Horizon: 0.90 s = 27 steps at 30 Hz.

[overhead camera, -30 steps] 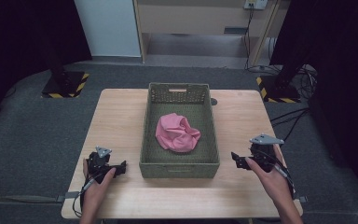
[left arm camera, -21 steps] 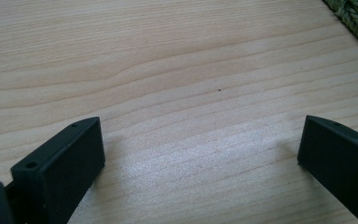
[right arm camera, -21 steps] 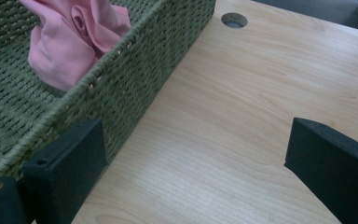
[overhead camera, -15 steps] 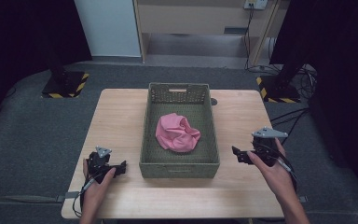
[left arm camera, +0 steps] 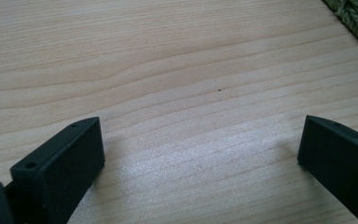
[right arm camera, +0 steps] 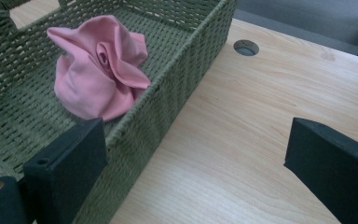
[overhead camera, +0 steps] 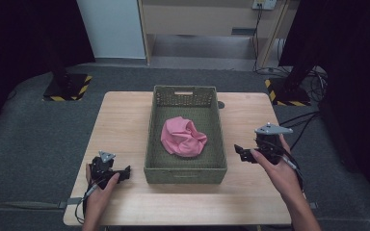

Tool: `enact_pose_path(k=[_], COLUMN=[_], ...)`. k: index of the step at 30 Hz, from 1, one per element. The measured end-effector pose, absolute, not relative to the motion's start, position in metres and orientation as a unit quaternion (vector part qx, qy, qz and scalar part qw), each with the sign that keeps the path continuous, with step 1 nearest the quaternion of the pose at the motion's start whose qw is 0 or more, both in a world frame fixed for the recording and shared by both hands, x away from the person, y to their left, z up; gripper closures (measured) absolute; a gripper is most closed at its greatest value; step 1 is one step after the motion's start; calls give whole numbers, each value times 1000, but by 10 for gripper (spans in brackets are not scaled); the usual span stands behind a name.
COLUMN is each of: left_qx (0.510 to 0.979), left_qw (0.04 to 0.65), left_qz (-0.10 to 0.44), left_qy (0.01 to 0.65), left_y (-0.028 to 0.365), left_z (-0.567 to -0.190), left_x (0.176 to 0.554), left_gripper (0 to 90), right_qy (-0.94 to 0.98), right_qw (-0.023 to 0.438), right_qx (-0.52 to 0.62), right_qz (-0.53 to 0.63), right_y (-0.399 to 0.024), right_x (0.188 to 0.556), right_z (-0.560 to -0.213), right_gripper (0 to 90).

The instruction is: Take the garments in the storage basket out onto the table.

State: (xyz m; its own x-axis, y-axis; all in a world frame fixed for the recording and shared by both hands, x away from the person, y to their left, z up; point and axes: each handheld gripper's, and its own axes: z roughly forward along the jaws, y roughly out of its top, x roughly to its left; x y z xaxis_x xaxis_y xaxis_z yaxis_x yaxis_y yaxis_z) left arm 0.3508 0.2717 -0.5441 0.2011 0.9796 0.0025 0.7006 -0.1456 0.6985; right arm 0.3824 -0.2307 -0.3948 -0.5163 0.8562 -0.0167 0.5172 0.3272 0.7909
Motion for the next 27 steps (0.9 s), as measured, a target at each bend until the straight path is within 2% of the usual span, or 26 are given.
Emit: enact_pose_path(k=[27], left_qx=[718], left_qw=[292], left_qz=[239], left_qy=[585], left_y=[272], left_z=[-544], left_x=[351], left_gripper=[0], right_qy=[799], right_qw=[221], right_qx=[396], right_qz=[395], right_y=[-181], right_x=[402], right_z=[-373], right_gripper=[52])
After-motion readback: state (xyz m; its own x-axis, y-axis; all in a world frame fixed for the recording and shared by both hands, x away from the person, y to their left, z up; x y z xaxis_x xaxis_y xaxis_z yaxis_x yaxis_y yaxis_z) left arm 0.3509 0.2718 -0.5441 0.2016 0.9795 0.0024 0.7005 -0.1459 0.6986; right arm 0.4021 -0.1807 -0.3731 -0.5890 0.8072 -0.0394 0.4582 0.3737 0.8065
